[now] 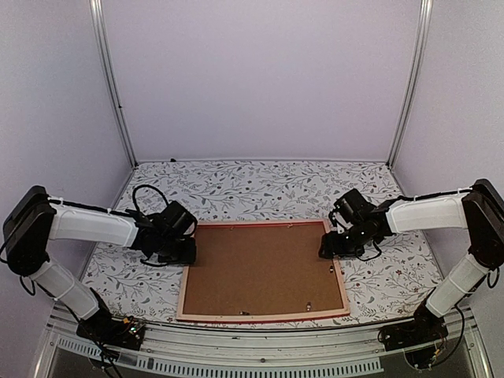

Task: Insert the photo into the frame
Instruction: Press the fastener onto the backboard.

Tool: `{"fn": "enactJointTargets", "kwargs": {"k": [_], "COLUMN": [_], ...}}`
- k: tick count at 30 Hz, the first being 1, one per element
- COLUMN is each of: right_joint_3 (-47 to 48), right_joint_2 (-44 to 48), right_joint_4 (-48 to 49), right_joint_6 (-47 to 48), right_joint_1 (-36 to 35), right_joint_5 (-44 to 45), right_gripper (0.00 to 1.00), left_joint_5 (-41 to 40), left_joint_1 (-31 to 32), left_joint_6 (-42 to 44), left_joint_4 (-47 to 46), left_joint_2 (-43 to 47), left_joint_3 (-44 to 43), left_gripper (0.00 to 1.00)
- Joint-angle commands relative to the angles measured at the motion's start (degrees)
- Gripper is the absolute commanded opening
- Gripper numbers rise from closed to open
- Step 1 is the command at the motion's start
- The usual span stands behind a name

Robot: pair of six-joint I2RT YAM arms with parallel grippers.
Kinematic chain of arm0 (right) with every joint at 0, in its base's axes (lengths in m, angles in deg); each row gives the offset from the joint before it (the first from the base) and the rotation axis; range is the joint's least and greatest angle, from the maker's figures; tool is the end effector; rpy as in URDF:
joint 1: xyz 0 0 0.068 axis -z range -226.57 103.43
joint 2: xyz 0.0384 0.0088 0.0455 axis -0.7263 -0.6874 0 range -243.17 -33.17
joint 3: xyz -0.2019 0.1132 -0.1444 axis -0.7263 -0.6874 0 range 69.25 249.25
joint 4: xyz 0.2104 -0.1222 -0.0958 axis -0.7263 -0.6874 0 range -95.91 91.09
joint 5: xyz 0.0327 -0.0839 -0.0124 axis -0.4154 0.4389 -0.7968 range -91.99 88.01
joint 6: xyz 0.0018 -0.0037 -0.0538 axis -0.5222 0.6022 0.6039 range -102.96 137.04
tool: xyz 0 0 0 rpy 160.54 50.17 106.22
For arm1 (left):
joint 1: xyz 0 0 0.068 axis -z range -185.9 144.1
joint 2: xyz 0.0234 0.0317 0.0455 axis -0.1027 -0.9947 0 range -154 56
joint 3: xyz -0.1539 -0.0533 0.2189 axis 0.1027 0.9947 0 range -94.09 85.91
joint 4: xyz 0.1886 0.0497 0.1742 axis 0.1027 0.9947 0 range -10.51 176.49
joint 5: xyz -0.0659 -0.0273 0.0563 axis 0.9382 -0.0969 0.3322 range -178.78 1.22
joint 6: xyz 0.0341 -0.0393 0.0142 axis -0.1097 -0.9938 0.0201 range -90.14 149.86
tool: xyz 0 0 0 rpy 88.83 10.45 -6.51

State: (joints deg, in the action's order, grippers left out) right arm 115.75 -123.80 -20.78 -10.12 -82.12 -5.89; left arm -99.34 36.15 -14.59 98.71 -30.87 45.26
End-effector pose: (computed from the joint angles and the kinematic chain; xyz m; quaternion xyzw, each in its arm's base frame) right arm 0.2306 0.1678 0.1499 -0.0785 0.9745 0.1365 0.1601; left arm 0.2003 -0.1718 0.1426 -0.0400 0.9724 -0.0796 0.2159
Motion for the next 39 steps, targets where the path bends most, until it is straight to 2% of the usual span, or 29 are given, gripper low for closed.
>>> {"fn": "enactJointTargets", "kwargs": {"k": [1,4,7,18,31,33,35,38,39], "right_joint_3": [-0.5,-0.9,-1.0,-1.0,-1.1,-1.2,-1.3,-1.3,-1.3], "right_joint_2": [-0.4,-0.5,-1.2,-2.0,-2.0,-2.0,-1.9,-1.9,-1.8], "right_joint_4": [1.4,1.8,2.0,2.3,2.2,2.2,2.1,1.9,1.7], "right_joint_6": [0.2,0.1,-0.1,-0.8,-1.1,-1.3,-1.4,-1.6,-1.6], "right_joint_1": [0.3,0.3,0.3,0.3,0.3,0.3,0.3,0.3,0.3], "right_joint_5": [-0.6,-0.2,-0.2,0.0,-0.2,-0.3,-0.3,-0.1,0.0], "right_gripper": [0.69,0.69,0.69,0.68,0.67,0.67,0.67,0.67,0.67], "left_joint_5": [-2.5,-2.8,-3.0,-8.5,-12.9,-12.7,-11.3,-8.5,-7.7], "left_joint_1": [1.3,1.8,2.2,5.1,5.1,4.7,4.2,3.6,3.4], "left_joint_6": [-0.7,-1.1,-1.2,-1.3,-0.4,-0.1,0.2,1.1,1.5], "left_joint_4": [1.3,1.8,2.4,8.0,9.2,8.8,7.6,5.3,4.7], "left_joint_2": [0.7,-0.1,-0.9,-5.2,-4.6,-4.3,-4.0,-4.0,-4.1], "left_joint_3": [-0.5,-0.6,-0.8,-5.9,-6.9,-6.9,-6.6,-6.2,-6.2], "left_gripper": [0.39,0.48,0.48,0.21,0.03,0.03,0.08,0.22,0.3]}}
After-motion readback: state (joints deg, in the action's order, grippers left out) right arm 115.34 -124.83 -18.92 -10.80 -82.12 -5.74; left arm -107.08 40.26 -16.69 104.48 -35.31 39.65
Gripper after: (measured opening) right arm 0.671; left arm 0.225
